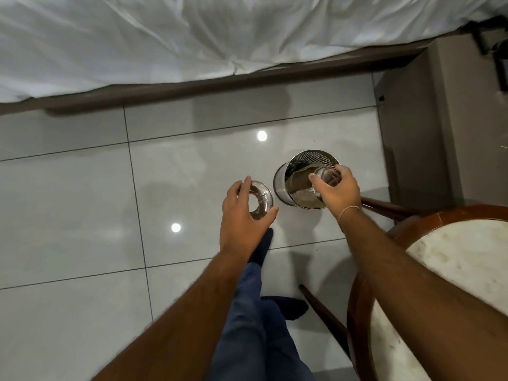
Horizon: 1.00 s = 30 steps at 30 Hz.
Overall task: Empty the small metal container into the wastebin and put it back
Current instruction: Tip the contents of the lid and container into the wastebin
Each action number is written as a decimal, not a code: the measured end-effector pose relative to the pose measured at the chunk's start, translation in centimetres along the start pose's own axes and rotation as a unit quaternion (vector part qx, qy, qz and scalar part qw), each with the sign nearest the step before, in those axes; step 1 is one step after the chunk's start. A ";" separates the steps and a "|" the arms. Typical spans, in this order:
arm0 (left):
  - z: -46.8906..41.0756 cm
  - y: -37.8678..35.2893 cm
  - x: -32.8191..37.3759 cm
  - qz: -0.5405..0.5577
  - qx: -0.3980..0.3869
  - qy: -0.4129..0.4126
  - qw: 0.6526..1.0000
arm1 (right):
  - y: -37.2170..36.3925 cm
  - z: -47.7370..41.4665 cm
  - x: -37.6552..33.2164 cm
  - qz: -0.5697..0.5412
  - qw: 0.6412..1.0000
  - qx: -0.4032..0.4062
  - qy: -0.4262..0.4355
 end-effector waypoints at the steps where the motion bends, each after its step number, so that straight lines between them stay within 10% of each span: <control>1: -0.2 -0.1 0.0 0.001 0.001 0.001 1.000 | 0.1 0.2 0.1 0.018 1.000 0.009 0.010; 24: -0.8 -2.6 0.3 -0.044 -0.039 -0.018 0.998 | -1.0 4.1 -1.2 0.182 0.973 0.093 0.111; 27: -0.5 -2.5 0.6 -0.049 -0.052 -0.022 0.997 | -1.4 4.6 0.2 0.015 0.998 0.067 -0.013; 30: 0.3 -2.3 1.9 -0.033 -0.059 -0.045 0.997 | 0.3 6.0 2.1 -0.312 0.928 0.048 -0.195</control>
Point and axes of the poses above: each hand's wrist, its own z-axis away from the middle knuckle, its own y-axis out of the back of the hand, x = y × z, the point moved 3 cm from there along -z, towards the middle knuckle, and after that the axes turned 1 degree about z, right-handed, at the moved point
